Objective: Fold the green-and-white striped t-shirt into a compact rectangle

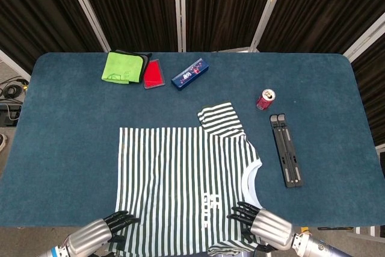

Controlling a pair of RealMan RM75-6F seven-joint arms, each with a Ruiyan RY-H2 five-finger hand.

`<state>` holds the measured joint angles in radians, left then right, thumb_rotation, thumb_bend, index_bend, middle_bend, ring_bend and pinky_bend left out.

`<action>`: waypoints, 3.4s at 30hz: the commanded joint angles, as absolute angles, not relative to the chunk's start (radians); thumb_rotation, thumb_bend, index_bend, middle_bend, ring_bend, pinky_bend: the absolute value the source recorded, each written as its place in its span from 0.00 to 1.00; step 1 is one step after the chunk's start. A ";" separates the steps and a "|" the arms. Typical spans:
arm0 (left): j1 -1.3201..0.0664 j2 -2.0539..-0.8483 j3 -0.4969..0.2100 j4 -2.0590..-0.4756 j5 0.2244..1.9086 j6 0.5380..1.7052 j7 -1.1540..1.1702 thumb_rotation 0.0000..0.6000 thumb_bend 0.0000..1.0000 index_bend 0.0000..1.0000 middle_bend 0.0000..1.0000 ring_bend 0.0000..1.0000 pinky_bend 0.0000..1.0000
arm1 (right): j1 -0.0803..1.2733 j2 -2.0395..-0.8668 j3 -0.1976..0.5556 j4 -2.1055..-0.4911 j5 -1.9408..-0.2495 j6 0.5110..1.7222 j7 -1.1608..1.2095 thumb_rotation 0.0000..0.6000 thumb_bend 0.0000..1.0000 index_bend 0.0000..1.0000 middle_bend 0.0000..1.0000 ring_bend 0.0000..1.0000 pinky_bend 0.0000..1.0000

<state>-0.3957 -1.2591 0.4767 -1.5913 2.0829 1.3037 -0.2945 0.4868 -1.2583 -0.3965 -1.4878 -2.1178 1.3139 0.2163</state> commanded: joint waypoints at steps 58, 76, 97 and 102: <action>-0.585 -1.414 -0.146 -1.440 1.067 0.857 0.003 1.00 0.58 0.82 0.00 0.00 0.00 | 0.751 -1.564 0.127 -1.079 -1.397 0.811 0.189 1.00 0.47 0.79 0.12 0.00 0.00; -0.598 -1.445 -0.164 -1.358 1.083 0.820 -0.078 1.00 0.58 0.82 0.00 0.00 0.00 | 0.776 -1.618 0.138 -0.995 -1.372 0.788 0.179 1.00 0.47 0.79 0.12 0.00 0.00; -0.645 -1.520 -0.188 -1.253 1.031 0.773 -0.057 1.00 0.58 0.82 0.00 0.00 0.00 | 0.810 -1.663 0.179 -0.919 -1.323 0.765 0.162 1.00 0.47 0.79 0.12 0.00 0.00; -0.652 -1.539 -0.193 -1.227 1.015 0.768 -0.047 1.00 0.58 0.82 0.00 0.00 0.00 | 0.818 -1.672 0.186 -0.897 -1.312 0.753 0.162 1.00 0.47 0.79 0.12 0.00 0.00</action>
